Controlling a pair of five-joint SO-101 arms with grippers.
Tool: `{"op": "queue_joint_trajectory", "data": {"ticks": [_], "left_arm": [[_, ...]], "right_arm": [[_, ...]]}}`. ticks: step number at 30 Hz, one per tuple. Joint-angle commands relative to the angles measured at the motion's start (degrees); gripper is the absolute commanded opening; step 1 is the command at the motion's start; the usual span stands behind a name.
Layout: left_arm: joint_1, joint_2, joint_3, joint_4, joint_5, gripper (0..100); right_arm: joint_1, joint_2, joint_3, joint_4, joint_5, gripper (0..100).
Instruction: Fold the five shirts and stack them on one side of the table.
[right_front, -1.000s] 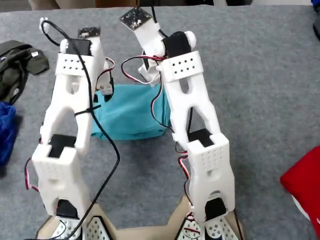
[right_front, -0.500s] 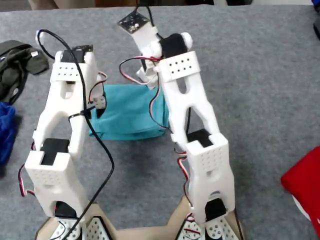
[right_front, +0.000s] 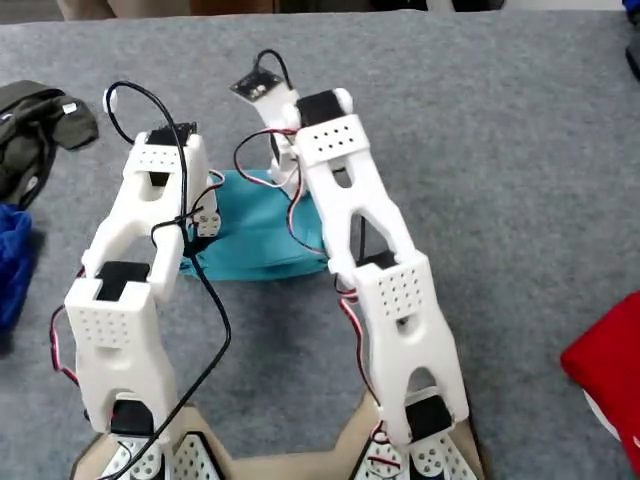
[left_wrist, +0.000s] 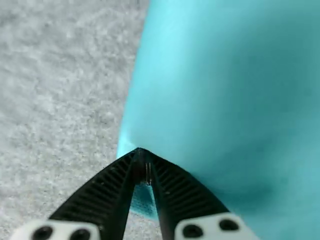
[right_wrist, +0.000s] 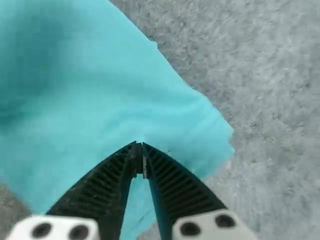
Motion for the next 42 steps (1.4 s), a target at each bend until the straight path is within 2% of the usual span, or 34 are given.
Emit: {"op": "queue_joint_trajectory", "data": {"ticks": [1,7,13,18,23,32,36,42], "left_arm": [[0.53,2.15,-0.26,-0.70,0.18,2],[0.53,3.47,-0.26,-0.70,-0.35,2],[0.35,3.38,-1.23,0.62,-2.29,2],[0.53,2.51,-12.40,10.90,-4.66,2],[0.26,1.01,-25.85,18.73,-5.80,2],[-1.23,0.04,-35.25,17.67,-5.54,2],[-1.32,6.64,-37.63,10.55,-4.13,2],[-1.14,17.89,-46.07,9.41,-3.69,2]], "right_arm": [[3.82,2.51,-0.48,-2.55,-0.44,0.5],[7.69,6.46,-0.57,-3.16,0.09,0.5],[6.90,5.14,-3.12,-1.14,0.09,0.5],[4.00,2.07,-12.53,7.30,0.00,0.5],[3.47,-1.63,-12.97,7.82,-0.09,0.5],[2.24,-14.73,-1.19,7.82,-0.09,0.5],[-2.24,-19.74,10.68,7.47,-0.09,0.5],[-3.82,-22.02,22.81,1.23,-0.53,0.5]]}}
